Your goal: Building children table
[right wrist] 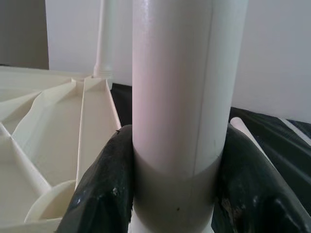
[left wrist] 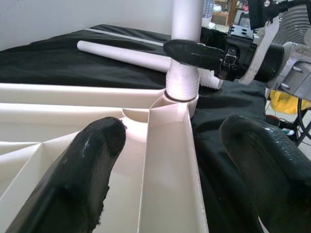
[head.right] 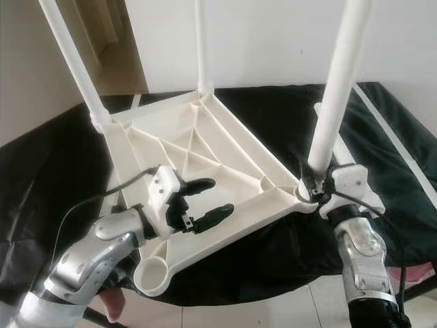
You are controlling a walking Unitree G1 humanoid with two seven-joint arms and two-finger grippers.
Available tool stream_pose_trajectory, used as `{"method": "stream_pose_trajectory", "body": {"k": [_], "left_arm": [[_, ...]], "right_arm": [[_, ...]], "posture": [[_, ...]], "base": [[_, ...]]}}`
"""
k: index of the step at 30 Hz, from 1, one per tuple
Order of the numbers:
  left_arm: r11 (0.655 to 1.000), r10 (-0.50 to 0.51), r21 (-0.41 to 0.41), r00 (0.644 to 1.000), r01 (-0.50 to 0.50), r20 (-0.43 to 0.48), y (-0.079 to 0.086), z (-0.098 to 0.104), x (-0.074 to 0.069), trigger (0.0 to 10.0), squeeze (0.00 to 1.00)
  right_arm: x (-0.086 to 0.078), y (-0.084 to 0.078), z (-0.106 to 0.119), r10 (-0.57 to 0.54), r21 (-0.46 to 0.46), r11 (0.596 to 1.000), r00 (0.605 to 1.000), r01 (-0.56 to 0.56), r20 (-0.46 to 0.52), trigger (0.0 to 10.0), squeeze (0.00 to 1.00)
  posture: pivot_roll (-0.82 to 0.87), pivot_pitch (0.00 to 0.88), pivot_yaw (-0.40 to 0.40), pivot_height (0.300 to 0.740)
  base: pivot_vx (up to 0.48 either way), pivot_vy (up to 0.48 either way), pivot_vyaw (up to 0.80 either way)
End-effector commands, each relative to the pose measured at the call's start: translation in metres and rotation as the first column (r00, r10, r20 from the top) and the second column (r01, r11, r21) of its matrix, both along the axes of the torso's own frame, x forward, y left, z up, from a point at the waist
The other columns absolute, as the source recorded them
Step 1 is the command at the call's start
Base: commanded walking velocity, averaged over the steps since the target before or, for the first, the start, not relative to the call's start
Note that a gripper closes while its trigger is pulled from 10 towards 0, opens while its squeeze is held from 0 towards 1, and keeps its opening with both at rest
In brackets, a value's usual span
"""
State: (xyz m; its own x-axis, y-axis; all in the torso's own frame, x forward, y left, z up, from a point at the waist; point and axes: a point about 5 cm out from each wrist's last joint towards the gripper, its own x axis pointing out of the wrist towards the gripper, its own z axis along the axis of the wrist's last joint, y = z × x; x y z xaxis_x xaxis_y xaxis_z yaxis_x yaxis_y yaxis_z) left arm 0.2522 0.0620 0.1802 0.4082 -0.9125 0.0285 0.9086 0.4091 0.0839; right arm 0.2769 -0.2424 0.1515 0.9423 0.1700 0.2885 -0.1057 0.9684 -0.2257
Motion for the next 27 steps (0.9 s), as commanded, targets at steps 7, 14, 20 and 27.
{"method": "stream_pose_trajectory", "body": {"k": [7,14,20,27], "left_arm": [[0.998,-0.055,0.002,0.998,0.055,0.004,0.000,0.003,-0.002,10.0,0.00],[0.999,-0.052,0.002,0.999,0.052,0.003,0.001,0.003,-0.002,10.0,0.00],[0.999,-0.048,0.004,0.999,0.048,0.006,0.002,0.004,-0.003,10.0,0.00],[0.999,-0.044,0.003,0.999,0.044,0.003,0.004,0.005,-0.004,10.0,0.00]], "right_arm": [[-0.007,0.007,-0.025,0.055,0.012,0.998,0.995,-0.054,-0.088,10.0,0.00],[-0.005,0.016,-0.040,0.082,0.081,0.994,0.989,-0.073,-0.123,10.0,0.00],[-0.005,0.032,-0.045,0.186,0.152,0.975,0.971,-0.163,-0.151,10.0,0.00],[-0.012,0.036,-0.052,0.237,0.112,0.969,0.953,-0.219,-0.189,10.0,0.00]], "posture": [[-0.06,0.051,0.045,0.740],[-0.06,0.057,0.050,0.740],[-0.05,0.060,0.048,0.740],[-0.05,0.065,0.046,0.740]], "base": [[0.000,0.000,0.00],[0.000,0.000,0.00],[0.000,0.000,0.00],[0.000,0.000,0.00]]}}
